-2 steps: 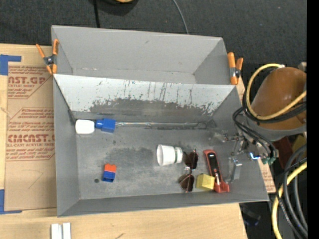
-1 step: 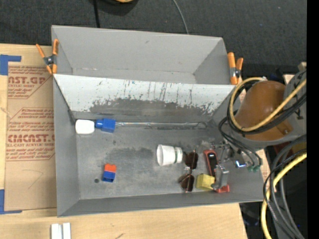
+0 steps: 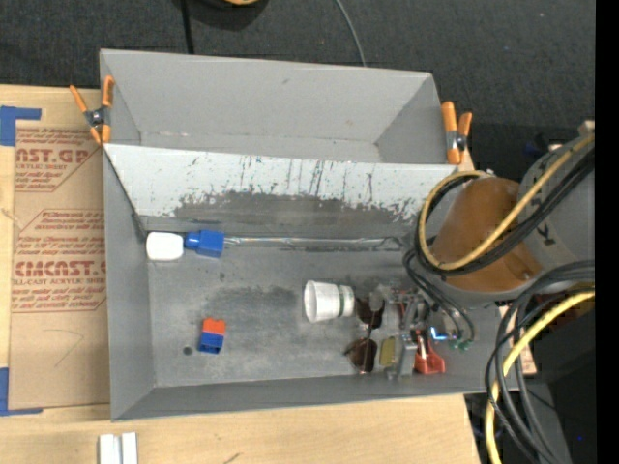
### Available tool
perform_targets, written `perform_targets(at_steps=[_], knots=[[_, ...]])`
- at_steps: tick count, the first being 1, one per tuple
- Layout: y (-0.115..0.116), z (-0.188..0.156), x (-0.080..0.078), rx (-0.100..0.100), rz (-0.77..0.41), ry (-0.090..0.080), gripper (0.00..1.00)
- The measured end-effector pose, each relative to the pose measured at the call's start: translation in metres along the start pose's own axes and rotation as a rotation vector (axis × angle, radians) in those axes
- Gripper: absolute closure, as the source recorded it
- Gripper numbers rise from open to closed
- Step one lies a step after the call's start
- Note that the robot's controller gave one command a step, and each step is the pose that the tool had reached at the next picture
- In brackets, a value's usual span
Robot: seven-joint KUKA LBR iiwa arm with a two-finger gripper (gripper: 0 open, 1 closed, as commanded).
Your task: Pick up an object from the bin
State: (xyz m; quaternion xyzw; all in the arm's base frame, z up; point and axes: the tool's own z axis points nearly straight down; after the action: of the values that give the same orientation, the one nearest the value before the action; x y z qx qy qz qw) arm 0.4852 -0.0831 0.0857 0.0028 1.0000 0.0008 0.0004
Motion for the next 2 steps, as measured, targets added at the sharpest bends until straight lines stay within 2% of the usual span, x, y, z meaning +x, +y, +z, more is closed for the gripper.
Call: perform_targets(at_steps=[1,2], knots=[[0.0154,0.0155,0.0053,0.004,-0.185,-0.009,1.00],[0.0154,0.0155,0.0053,0.004,-0.185,-0.008,1.00]])
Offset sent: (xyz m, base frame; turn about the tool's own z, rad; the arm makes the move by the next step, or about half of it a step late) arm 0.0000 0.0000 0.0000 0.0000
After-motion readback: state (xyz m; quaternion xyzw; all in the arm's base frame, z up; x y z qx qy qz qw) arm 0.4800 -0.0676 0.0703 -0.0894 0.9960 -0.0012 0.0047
